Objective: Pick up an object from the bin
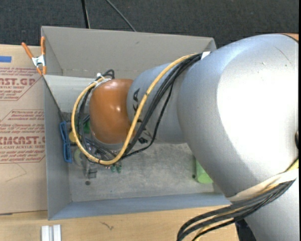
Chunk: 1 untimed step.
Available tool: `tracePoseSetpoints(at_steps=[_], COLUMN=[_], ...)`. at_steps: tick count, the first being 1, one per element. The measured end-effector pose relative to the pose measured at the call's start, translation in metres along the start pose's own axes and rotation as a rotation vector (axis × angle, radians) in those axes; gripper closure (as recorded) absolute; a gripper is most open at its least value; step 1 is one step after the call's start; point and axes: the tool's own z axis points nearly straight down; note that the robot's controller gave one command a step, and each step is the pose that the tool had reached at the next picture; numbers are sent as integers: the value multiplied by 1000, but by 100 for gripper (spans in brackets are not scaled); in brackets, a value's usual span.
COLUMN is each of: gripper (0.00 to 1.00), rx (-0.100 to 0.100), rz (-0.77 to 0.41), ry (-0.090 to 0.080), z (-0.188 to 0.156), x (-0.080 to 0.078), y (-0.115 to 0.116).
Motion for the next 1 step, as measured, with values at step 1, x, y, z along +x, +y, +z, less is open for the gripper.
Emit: tracePoseSetpoints(at_steps=[1], gripper=[100], rx=[1], rz=[-36], ry=[0], z=[-75], x=[16], y=[4])
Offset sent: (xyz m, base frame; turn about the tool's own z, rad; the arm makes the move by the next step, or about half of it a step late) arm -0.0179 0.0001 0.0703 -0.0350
